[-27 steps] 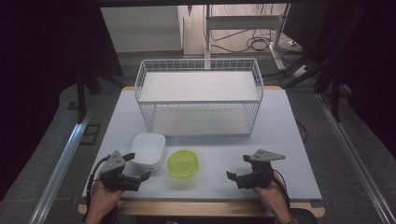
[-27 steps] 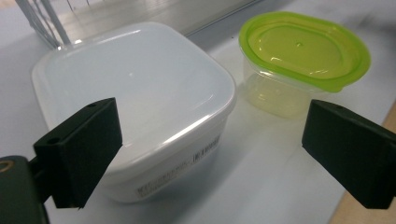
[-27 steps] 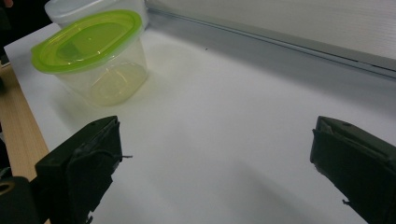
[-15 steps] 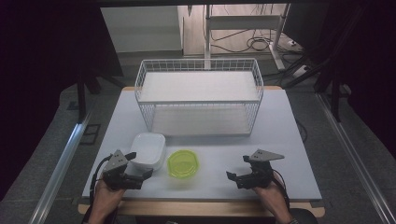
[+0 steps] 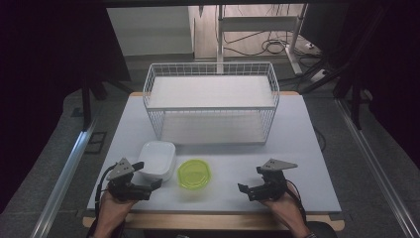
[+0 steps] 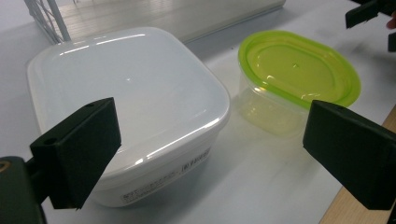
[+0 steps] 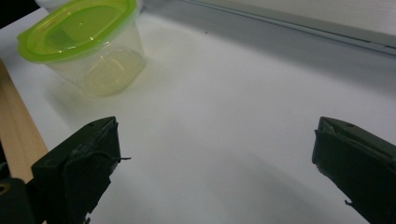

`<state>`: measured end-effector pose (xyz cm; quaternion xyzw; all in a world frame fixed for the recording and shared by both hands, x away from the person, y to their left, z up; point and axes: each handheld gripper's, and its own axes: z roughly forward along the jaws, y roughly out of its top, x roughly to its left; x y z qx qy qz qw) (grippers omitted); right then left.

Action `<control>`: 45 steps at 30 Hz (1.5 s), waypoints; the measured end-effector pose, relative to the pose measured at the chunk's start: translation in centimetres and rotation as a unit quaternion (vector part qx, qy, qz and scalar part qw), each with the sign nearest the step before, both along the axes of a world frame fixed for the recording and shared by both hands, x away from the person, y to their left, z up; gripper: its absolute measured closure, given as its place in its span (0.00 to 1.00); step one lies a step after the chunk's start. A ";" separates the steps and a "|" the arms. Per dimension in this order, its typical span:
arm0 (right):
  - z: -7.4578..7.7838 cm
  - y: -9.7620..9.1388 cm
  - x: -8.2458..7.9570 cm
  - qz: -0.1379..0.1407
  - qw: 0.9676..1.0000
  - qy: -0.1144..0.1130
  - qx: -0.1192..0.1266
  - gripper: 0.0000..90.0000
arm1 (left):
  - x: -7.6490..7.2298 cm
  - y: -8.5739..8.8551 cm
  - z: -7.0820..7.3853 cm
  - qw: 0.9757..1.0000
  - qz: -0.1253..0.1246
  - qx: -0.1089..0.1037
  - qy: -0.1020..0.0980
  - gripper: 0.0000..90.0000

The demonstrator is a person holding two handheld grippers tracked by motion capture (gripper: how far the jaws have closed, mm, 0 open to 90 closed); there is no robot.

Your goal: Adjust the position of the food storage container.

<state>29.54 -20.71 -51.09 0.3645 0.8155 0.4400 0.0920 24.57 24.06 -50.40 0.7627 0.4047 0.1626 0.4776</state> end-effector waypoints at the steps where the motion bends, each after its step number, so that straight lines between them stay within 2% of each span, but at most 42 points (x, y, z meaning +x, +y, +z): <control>1: 0.1 0.3 0.0 0.002 1.000 0.004 -0.001 0.03 | 0.0 0.0 0.0 1.000 0.002 0.000 -0.001 0.05; 4: 0.9 1.3 -0.1 0.008 1.000 0.001 -0.008 0.20 | 0.0 0.1 0.0 1.000 0.007 0.007 -0.002 0.06; 6: 1.5 1.9 -0.1 0.013 1.000 0.005 -0.008 0.37 | 0.0 0.1 0.0 1.000 0.010 0.011 -0.003 0.06; 9: 2.4 3.2 0.2 0.044 0.999 0.020 -0.003 0.64 | 0.0 0.1 0.0 1.000 0.011 0.013 -0.006 0.07; 11: 2.7 4.1 0.4 0.067 0.997 0.023 -0.010 0.77 | 0.0 0.1 0.0 1.000 0.012 0.013 -0.007 0.07; 12: 2.7 4.1 0.4 0.067 0.997 0.023 -0.010 0.77 | 0.0 0.1 0.0 1.000 0.012 0.013 -0.007 0.08; 13: 3.0 5.7 0.6 0.094 0.995 0.018 -0.018 0.88 | 0.0 0.2 -0.1 1.000 0.012 0.017 -0.007 0.08; 16: 3.4 7.9 1.0 0.122 0.992 0.015 -0.021 0.98 | 0.0 0.2 -0.2 0.999 0.018 0.027 -0.007 0.09; 21: 4.0 12.6 1.6 0.168 0.985 0.010 -0.028 1.00 | -0.1 0.3 -0.2 0.999 0.021 0.036 -0.009 0.12; 25: 3.8 16.3 1.9 0.200 0.979 0.010 -0.046 1.00 | -0.2 0.5 -0.2 0.998 0.028 0.056 -0.014 0.12; 27: 3.6 17.5 2.1 0.206 0.977 0.007 -0.052 1.00 | -0.2 0.6 -0.1 0.998 0.031 0.058 -0.014 0.12; 28: 3.6 17.5 2.1 0.206 0.977 0.007 -0.052 1.00 | -0.2 0.7 -0.1 0.998 0.033 0.057 -0.014 0.12; 29: 3.5 18.8 2.2 0.212 0.976 0.011 -0.050 1.00 | -0.2 0.9 -0.1 0.998 0.035 0.053 -0.015 0.13; 32: 3.4 20.3 2.2 0.224 0.973 0.012 -0.054 1.00 | -0.2 1.0 0.0 0.998 0.039 0.052 -0.016 0.13; 37: 2.9 22.3 2.0 0.243 0.967 0.011 -0.075 1.00 | -0.3 0.9 -0.1 0.997 0.037 0.060 -0.016 0.13; 39: 2.5 22.8 1.9 0.249 0.964 0.009 -0.094 1.00 | -0.3 0.8 -0.1 0.997 0.037 0.063 -0.017 0.13; 40: 2.4 22.8 1.8 0.249 0.963 0.010 -0.100 1.00 | -0.3 0.8 -0.1 0.997 0.037 0.065 -0.017 0.13; 42: 2.3 22.7 1.9 0.249 0.964 0.016 -0.096 1.00 | -0.3 0.8 -0.1 0.997 0.037 0.066 -0.017 0.13; 45: 2.3 22.3 2.0 0.240 0.964 0.009 -0.115 1.00 | -0.3 0.8 -0.1 0.997 0.036 0.067 -0.017 0.13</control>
